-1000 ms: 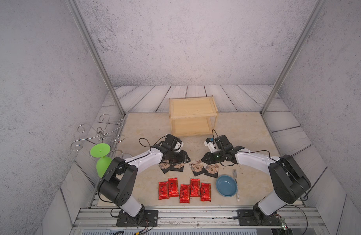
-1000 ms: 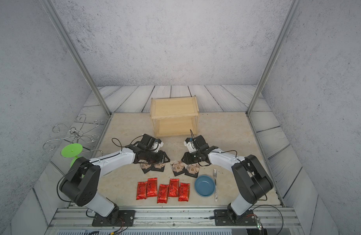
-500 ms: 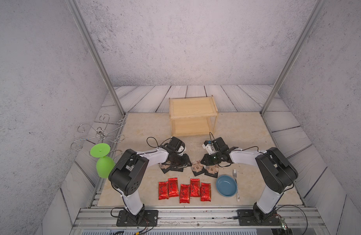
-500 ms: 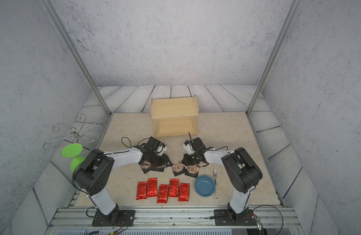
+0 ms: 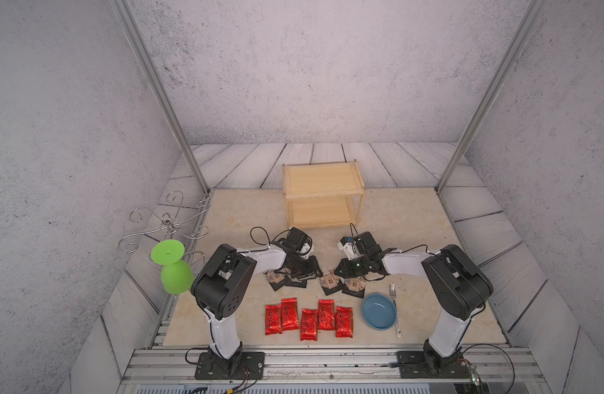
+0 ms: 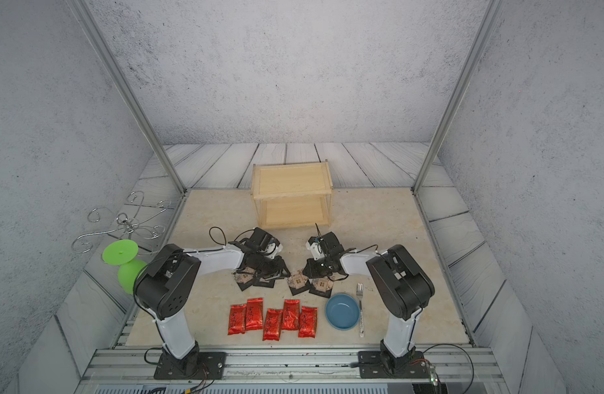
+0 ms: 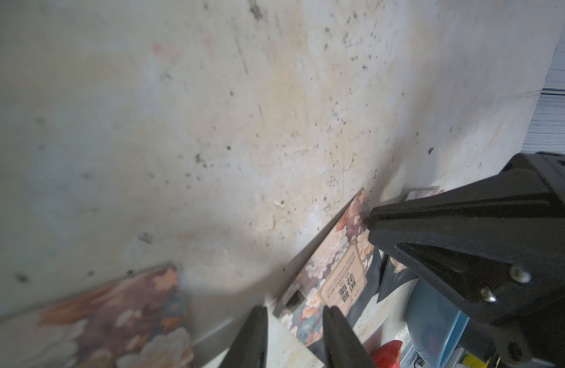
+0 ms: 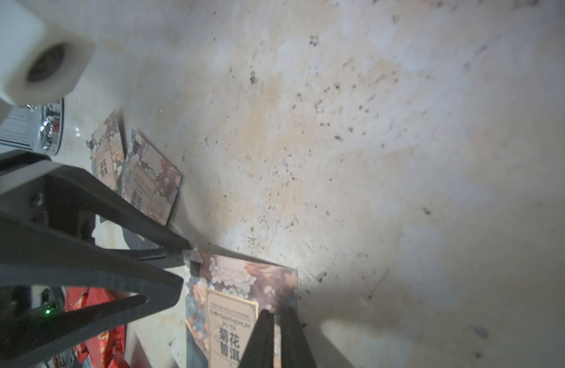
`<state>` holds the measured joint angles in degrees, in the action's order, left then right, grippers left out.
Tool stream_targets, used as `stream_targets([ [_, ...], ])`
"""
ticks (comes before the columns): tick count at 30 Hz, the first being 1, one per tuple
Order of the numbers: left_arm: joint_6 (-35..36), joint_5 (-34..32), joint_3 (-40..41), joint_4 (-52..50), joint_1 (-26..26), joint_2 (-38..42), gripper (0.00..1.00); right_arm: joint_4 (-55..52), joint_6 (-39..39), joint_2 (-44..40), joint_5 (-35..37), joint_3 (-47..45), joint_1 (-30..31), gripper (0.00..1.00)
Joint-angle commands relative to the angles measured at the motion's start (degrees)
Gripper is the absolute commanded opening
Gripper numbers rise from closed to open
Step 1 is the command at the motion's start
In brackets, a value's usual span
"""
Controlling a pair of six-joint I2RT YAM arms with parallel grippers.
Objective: Place the tea bags on the shelf by color
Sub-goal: Pick up the tea bag from the center of the board.
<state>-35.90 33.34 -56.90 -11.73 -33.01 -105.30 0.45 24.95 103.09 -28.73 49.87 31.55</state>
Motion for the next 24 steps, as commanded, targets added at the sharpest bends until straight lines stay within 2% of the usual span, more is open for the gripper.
stream_targets([
  [1, -0.49, -0.5, -0.23, -0.21, -0.21, -1.99, 0.32, 0.58, 1.1, 1.71, 0.3, -1.43, 0.16, 0.12],
  [14, -1.27, 0.25, -0.38, 1.63, -0.32, -1.47, 0.13, 3.12, 3.88, 2.71, -0.13, -3.14, 0.17, 0.11],
  [20, 0.4, -0.29, -1.34, -1.24, -0.04, 1.29, 0.0, -1.07, 2.55, -0.92, 0.32, -0.78, 0.01, 0.12],
  [24, 2.18, -0.06, -3.09, -4.68, 0.43, 3.79, 0.0, -5.65, 0.63, -4.83, 0.57, 1.58, -0.95, 0.13],
])
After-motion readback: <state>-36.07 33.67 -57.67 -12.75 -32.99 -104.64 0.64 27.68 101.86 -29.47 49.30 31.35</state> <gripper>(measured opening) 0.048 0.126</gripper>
